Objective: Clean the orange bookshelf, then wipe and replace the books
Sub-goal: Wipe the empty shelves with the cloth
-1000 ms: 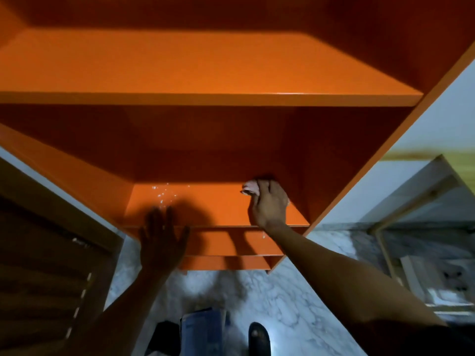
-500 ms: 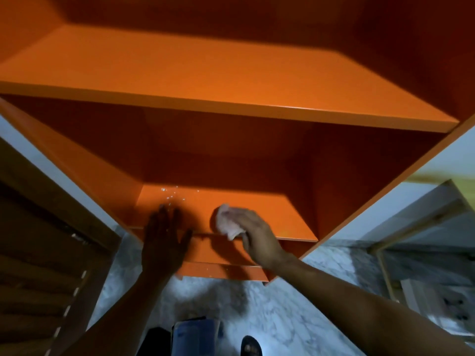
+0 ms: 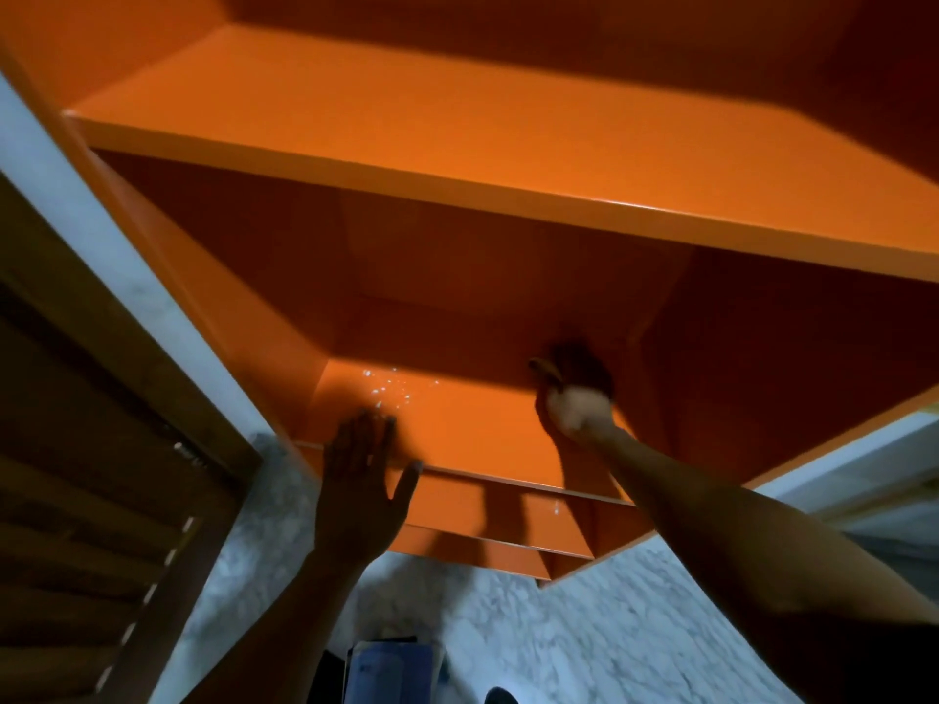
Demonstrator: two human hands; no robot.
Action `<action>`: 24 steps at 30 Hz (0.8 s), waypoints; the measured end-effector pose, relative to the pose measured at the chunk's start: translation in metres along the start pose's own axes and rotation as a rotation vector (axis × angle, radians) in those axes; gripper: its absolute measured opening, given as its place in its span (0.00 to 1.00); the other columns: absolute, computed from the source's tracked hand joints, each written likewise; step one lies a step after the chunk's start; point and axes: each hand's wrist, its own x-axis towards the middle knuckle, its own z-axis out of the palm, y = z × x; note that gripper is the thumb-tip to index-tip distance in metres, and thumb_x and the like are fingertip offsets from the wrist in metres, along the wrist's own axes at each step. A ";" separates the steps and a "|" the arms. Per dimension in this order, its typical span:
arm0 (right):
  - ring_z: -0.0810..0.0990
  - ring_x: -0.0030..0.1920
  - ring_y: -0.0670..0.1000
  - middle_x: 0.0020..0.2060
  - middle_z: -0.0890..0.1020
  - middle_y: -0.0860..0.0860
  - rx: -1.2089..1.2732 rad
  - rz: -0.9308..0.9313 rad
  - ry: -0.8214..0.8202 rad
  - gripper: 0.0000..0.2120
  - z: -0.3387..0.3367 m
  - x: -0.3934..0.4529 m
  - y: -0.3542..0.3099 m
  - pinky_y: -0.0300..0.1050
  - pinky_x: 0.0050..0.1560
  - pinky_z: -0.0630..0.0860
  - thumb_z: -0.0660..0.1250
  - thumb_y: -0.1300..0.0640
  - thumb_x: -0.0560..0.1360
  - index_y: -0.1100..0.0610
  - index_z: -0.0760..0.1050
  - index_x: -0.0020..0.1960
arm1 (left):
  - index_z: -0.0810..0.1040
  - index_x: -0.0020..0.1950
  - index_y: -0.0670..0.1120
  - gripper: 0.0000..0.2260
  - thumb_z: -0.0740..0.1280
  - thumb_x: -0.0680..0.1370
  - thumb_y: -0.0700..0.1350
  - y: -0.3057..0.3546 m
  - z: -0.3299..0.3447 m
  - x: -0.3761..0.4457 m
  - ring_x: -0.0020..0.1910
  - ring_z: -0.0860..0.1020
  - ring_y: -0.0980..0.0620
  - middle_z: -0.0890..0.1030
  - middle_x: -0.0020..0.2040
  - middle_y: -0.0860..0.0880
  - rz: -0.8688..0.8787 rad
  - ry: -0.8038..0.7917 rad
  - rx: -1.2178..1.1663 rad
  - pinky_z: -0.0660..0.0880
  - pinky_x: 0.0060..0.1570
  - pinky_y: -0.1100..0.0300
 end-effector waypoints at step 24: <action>0.78 0.64 0.56 0.61 0.82 0.52 0.277 -0.310 -0.053 0.15 0.052 0.050 -0.066 0.51 0.68 0.70 0.60 0.45 0.77 0.46 0.81 0.58 | 0.63 0.78 0.45 0.22 0.54 0.83 0.48 -0.044 -0.062 -0.044 0.50 0.78 0.52 0.64 0.76 0.46 -0.059 0.283 -0.272 0.73 0.43 0.77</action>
